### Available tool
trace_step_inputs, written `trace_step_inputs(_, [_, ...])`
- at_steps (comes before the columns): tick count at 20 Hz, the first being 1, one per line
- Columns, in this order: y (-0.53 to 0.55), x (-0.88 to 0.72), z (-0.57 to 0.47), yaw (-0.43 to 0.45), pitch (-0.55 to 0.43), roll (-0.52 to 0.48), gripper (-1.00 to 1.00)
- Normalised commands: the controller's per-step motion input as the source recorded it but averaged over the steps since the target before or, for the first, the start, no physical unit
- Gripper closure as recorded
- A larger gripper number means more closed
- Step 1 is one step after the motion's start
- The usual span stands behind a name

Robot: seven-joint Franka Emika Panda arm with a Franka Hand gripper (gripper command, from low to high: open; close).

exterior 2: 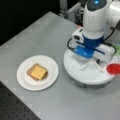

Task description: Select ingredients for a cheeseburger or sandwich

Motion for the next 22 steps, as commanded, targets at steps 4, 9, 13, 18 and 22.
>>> trace_step_inputs(4, [0.06, -0.09, -0.12, 0.133, -0.138, -0.129, -1.0])
trace_step_inputs(9, [0.04, -0.14, -0.15, 0.184, -0.146, -0.096, -1.0])
trace_step_inputs(13, [0.0, -0.18, -0.18, 0.261, -0.152, -0.083, -1.0])
trace_step_inputs(18, [0.01, -0.2, -0.2, 0.34, -0.163, -0.064, -1.0])
trace_step_inputs(22, [0.01, -0.2, -0.21, 0.401, -0.166, 0.011, -1.0])
